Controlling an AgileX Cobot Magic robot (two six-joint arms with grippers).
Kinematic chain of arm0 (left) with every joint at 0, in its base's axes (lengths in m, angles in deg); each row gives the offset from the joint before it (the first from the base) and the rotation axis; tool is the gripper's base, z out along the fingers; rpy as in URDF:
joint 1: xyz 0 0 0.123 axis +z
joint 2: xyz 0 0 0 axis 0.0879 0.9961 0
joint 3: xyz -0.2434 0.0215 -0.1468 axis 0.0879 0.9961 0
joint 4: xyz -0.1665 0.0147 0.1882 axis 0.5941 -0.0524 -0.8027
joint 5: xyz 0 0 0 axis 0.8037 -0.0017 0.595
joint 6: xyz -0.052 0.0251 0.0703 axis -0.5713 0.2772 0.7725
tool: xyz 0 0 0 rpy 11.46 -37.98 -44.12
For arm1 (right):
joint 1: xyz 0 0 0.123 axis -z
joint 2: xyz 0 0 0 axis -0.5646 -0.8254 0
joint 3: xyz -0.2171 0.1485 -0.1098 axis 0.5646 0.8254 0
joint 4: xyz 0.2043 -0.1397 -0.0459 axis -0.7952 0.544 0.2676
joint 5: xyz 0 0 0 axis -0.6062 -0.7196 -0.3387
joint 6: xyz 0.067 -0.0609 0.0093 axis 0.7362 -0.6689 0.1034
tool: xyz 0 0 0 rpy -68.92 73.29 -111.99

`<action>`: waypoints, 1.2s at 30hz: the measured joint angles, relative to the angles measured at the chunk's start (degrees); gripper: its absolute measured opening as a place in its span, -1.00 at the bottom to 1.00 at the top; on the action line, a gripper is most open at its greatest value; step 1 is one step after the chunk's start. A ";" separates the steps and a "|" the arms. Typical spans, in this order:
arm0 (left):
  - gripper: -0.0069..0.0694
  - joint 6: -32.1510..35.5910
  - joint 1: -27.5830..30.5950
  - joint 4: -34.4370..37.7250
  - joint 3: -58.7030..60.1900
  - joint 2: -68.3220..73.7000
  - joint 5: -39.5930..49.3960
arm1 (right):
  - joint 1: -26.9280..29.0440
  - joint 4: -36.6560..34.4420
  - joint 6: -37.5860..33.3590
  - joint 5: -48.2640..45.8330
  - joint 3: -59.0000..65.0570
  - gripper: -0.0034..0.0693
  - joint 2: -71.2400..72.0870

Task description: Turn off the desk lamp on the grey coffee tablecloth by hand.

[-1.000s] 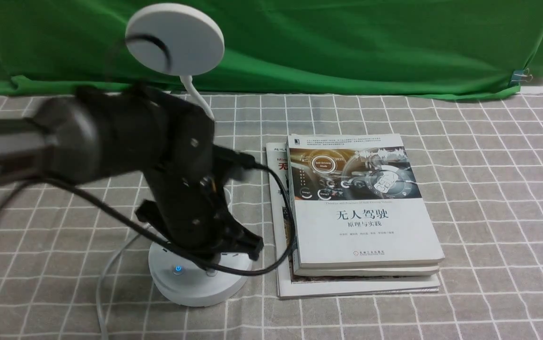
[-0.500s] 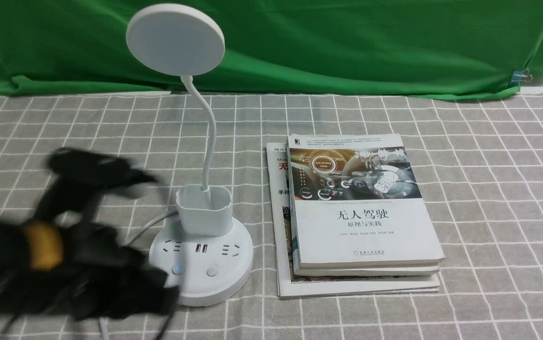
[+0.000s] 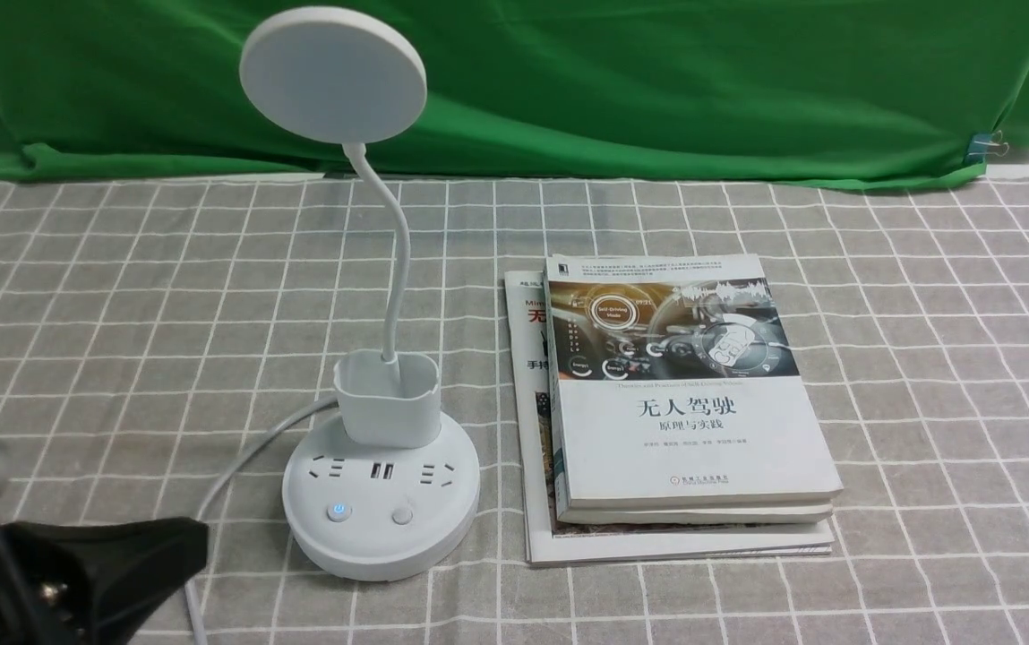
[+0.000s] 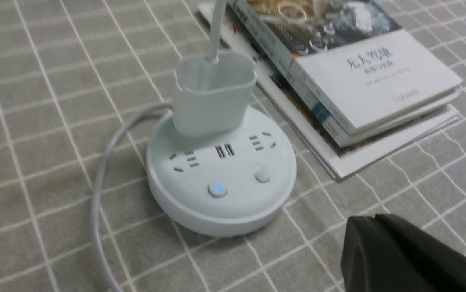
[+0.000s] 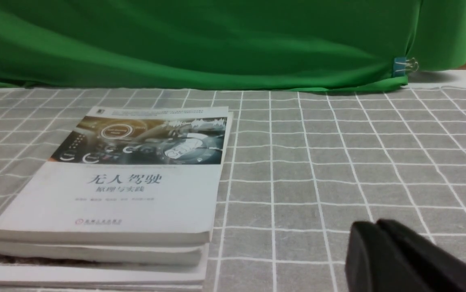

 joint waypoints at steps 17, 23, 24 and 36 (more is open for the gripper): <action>-0.82 15.23 14.89 2.74 8.11 -14.15 -16.78 | 0.00 0.00 0.00 0.00 0.00 -0.81 0.00; -0.82 16.90 26.34 3.49 15.99 -26.24 -20.24 | 0.00 0.00 0.00 0.00 0.00 -0.81 0.00; -0.82 16.90 27.62 3.56 16.54 -27.33 -20.17 | 0.00 0.00 0.00 0.00 0.00 -0.81 0.00; -0.82 12.24 32.45 3.43 24.18 -31.13 -16.41 | 0.00 0.00 0.00 0.00 0.00 -0.81 0.00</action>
